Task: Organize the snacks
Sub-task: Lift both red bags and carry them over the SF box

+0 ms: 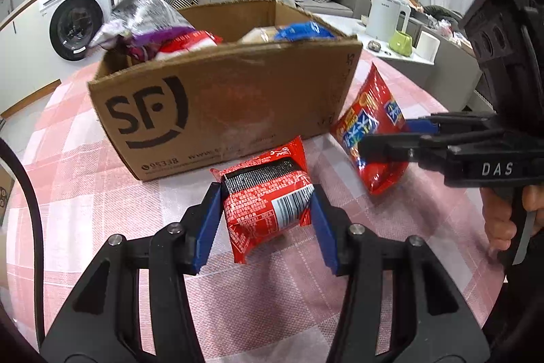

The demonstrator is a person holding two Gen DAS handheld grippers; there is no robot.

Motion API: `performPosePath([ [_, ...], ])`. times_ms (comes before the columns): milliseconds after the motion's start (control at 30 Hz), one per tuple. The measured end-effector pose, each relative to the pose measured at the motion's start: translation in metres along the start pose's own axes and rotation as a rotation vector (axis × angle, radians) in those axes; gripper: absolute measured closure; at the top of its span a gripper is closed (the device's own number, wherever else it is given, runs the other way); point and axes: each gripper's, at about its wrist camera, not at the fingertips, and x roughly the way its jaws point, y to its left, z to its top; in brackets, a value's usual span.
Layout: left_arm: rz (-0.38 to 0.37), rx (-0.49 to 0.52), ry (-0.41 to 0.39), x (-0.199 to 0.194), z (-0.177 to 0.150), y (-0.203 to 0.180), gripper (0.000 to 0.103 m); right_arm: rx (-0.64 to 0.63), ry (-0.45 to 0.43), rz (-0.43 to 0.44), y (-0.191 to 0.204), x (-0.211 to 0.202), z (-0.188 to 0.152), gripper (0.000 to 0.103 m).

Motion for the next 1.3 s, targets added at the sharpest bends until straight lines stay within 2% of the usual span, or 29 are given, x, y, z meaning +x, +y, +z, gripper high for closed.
performPosePath([
  [800,0.012,-0.052,-0.141,-0.096,0.015,0.038,0.055,-0.076,-0.093,0.044,0.034,-0.039,0.009,0.056],
  [1300,0.023,-0.062,-0.180,-0.131,0.023,0.032,0.055,-0.062,-0.179,0.049,0.043,-0.066,0.016,0.056],
])
